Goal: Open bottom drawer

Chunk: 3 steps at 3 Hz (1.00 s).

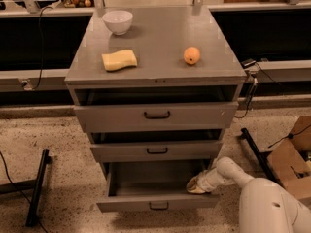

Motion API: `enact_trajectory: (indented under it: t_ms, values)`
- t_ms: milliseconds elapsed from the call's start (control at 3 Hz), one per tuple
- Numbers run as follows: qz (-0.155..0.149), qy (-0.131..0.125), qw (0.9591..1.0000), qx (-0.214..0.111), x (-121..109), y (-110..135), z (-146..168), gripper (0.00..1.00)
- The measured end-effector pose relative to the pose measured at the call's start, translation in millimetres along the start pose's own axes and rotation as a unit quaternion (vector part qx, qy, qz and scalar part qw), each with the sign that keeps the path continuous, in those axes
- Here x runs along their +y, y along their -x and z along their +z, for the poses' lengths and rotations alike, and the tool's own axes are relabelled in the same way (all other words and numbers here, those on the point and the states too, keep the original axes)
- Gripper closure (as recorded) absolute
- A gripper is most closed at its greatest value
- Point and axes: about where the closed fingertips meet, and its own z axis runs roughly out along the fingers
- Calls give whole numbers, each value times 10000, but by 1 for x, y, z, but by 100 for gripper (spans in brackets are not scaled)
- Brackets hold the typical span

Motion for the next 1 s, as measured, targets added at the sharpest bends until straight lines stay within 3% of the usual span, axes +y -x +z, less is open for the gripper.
enact_trajectory:
  t_ms: [667, 1000]
  values:
    - [-252, 362, 9982, -405, 29, -5, -13, 100]
    - [-252, 362, 9982, -405, 29, -5, -13, 100]
